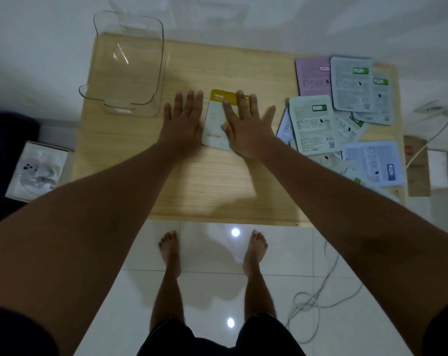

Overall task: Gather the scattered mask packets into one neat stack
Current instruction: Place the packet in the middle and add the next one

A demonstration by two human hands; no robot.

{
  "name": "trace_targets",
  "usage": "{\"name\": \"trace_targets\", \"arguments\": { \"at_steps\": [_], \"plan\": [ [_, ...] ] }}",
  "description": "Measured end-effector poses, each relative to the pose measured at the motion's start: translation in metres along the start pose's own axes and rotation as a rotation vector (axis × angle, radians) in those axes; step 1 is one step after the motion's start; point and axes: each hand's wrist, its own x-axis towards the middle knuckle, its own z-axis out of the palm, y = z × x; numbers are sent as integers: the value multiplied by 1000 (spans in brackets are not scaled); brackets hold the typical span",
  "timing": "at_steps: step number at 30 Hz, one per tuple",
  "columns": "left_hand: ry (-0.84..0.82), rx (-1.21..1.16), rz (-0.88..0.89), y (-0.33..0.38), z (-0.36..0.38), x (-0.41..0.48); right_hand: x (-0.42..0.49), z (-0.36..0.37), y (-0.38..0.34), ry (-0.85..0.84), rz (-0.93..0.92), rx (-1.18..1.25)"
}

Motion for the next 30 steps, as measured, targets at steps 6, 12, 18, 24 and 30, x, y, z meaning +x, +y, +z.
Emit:
{"name": "trace_targets", "arguments": {
  "at_steps": [6,12,18,24,30],
  "plan": [
    [-19,153,181,-8,6,-8,-1,7,11,76,-58,92],
    [-60,154,138,2,1,-8,-17,-16,71,317,370,199],
    [-52,150,75,11,3,-7,-24,-7,90,76,530,201],
    [-35,138,91,10,3,-9,-30,-2,77,238,409,154],
    [-62,128,90,10,1,-9,-30,-45,73,607,336,379]
  ]
}}
